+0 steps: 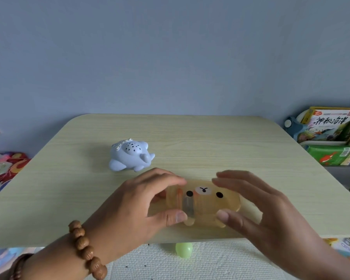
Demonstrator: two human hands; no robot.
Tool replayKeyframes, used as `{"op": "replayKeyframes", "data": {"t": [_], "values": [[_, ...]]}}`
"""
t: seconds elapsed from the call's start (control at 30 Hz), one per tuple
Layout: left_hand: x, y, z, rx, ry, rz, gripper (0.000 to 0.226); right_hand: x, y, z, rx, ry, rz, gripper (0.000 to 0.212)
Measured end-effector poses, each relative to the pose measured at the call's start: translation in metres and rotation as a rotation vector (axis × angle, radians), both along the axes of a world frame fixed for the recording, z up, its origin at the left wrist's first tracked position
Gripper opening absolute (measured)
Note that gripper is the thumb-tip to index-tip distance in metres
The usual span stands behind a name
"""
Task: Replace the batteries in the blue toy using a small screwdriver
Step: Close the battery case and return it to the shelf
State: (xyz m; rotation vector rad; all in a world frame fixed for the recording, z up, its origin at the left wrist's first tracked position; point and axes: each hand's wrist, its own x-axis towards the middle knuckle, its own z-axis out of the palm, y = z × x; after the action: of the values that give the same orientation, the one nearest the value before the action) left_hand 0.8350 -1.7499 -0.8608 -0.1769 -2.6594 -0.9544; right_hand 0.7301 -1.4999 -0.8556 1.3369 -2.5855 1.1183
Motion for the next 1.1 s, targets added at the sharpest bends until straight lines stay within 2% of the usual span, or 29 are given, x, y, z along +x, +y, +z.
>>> {"op": "replayKeyframes", "data": {"t": [0.33, 0.4, 0.5, 0.57, 0.63, 0.7, 0.8, 0.87, 0.93, 1.03, 1.1], "values": [[-0.002, -0.001, -0.001, -0.009, -0.021, 0.024, 0.053, 0.001, -0.007, 0.015, 0.126, -0.090, -0.011, 0.051], [-0.001, 0.000, -0.001, -0.035, -0.011, 0.023, 0.051, 0.000, -0.006, 0.019, 0.177, -0.073, 0.028, 0.060], [-0.002, 0.001, -0.001, -0.058, -0.001, 0.015, 0.048, 0.004, -0.008, 0.026, 0.373, -0.038, 0.068, 0.084], [-0.005, 0.002, -0.002, -0.036, 0.003, 0.002, 0.045, 0.004, -0.008, 0.026, 0.402, -0.001, 0.044, 0.087], [-0.007, 0.004, 0.003, 0.064, -0.017, 0.008, 0.044, 0.004, -0.009, 0.026, 0.366, 0.017, 0.017, 0.085], [-0.004, 0.005, 0.009, 0.132, -0.055, 0.020, 0.055, 0.003, -0.009, 0.031, 0.303, 0.004, 0.005, 0.080], [0.002, 0.010, 0.018, 0.099, -0.133, 0.006, 0.072, 0.002, -0.008, 0.045, 0.254, 0.045, -0.013, 0.069], [0.003, 0.011, 0.020, 0.016, -0.070, 0.013, 0.081, 0.003, -0.011, 0.055, 0.284, 0.088, 0.002, 0.064], [0.000, 0.011, 0.021, -0.067, -0.018, -0.001, 0.075, 0.004, -0.014, 0.061, 0.290, 0.104, 0.024, 0.059], [-0.006, 0.012, 0.025, -0.070, 0.009, -0.015, 0.051, 0.005, -0.017, 0.064, 0.281, 0.102, 0.046, 0.053], [-0.008, 0.012, 0.027, -0.075, 0.023, -0.024, 0.043, 0.004, -0.018, 0.063, 0.284, 0.109, 0.056, 0.051]]}}
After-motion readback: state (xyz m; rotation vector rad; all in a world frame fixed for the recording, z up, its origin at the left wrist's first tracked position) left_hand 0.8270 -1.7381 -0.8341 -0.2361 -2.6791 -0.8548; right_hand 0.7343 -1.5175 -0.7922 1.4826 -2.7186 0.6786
